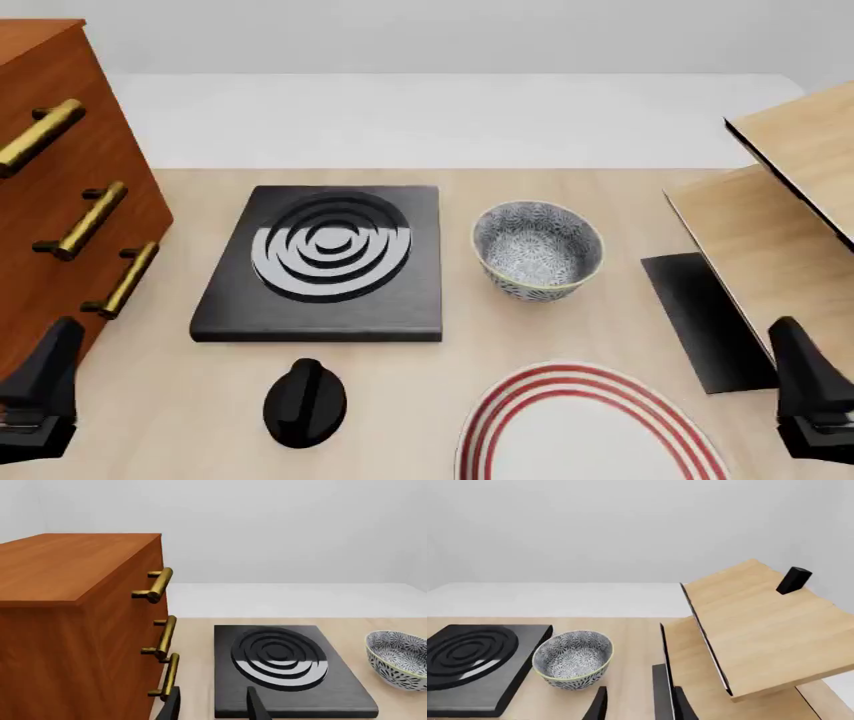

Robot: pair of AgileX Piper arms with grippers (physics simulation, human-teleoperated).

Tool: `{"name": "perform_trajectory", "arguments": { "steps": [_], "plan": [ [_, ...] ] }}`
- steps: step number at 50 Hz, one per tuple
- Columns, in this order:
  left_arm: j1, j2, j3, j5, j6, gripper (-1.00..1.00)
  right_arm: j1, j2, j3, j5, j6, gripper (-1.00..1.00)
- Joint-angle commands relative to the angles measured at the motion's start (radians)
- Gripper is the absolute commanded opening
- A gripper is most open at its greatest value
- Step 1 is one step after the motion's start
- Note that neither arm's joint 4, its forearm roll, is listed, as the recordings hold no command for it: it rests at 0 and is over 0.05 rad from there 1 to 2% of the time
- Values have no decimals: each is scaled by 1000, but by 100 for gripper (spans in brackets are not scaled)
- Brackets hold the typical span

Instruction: Pick up the cream cheese and put it in the bowl.

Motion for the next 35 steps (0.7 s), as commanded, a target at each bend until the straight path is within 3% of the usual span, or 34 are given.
{"name": "perform_trajectory", "arguments": {
  "steps": [1, 12, 19, 26, 35],
  "plan": [
    [0, 5, -3, -1, 0, 100, 14, 22, 0, -10, -12, 100],
    [0, 5, -3, -1, 0, 100, 28, 39, -1, -20, -20, 100],
    [0, 5, -3, -1, 0, 100, 102, 49, -42, 10, -72, 100],
    [0, 5, -3, -1, 0, 100, 297, 124, -123, 51, -179, 100],
    [0, 5, -3, -1, 0, 100, 523, 266, -202, 55, -254, 100]
  ]
}}
